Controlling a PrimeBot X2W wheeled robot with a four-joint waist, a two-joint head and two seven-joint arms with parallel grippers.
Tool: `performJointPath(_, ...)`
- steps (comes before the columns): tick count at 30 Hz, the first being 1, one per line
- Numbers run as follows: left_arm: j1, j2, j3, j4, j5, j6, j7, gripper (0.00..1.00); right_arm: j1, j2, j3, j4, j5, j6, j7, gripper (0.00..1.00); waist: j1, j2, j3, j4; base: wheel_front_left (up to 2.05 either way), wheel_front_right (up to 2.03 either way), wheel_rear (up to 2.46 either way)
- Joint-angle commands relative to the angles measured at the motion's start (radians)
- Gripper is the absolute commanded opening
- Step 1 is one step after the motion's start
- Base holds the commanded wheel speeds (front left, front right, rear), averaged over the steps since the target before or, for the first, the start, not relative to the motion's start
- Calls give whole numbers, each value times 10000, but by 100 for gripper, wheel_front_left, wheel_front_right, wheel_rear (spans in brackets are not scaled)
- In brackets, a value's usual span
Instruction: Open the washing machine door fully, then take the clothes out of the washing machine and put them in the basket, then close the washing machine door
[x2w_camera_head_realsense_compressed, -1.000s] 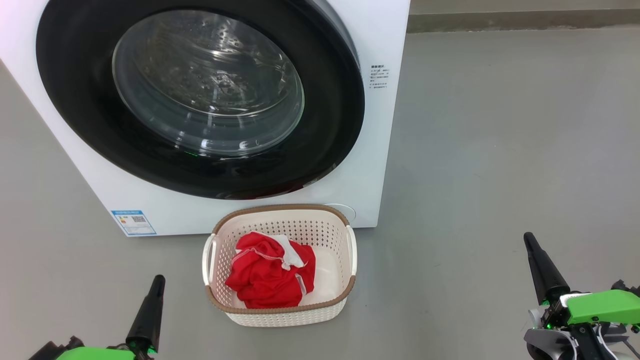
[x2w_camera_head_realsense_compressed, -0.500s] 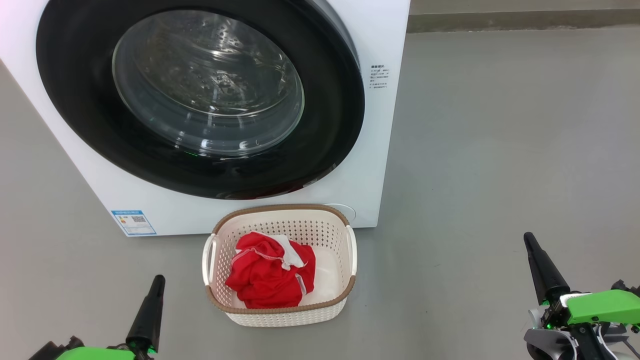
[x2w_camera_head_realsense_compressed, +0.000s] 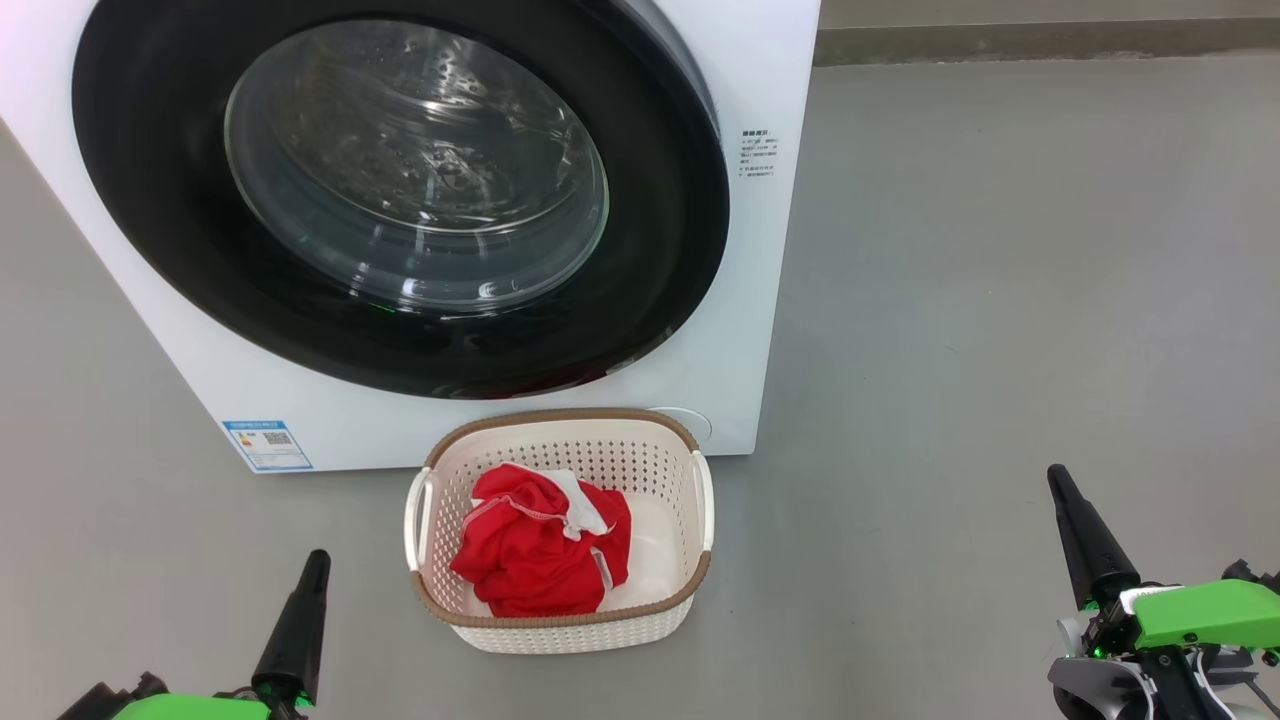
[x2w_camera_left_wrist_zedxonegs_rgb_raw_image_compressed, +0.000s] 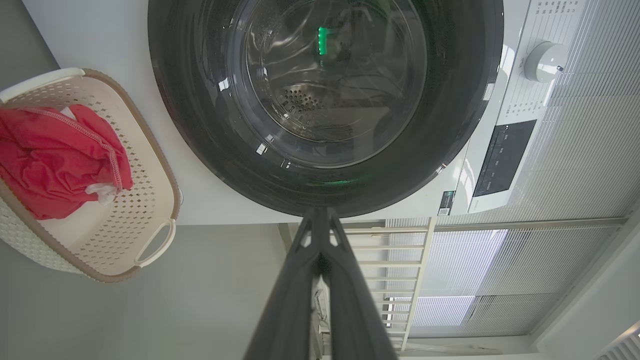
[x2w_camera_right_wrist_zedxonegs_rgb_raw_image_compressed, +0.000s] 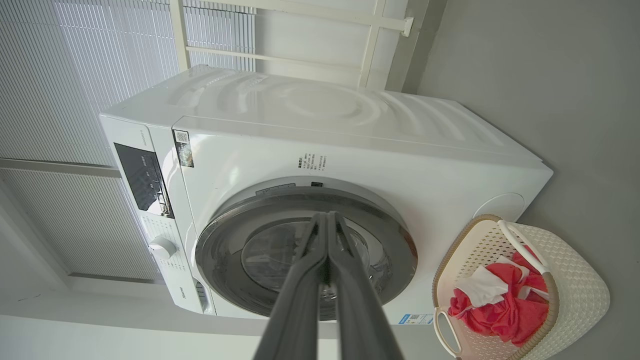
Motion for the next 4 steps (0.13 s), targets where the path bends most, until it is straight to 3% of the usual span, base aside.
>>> performJointPath(1, -413, 91, 341, -205, -67, -69, 36, 0, -428, -154, 147, -244, 58, 6, 59, 0, 0, 0, 0, 0, 0, 0, 0)
performJointPath(4, -413, 91, 341, -205, -67, -69, 36, 0, -428, -154, 147, -244, 58, 6, 59, 0, 0, 0, 0, 0, 0, 0, 0)
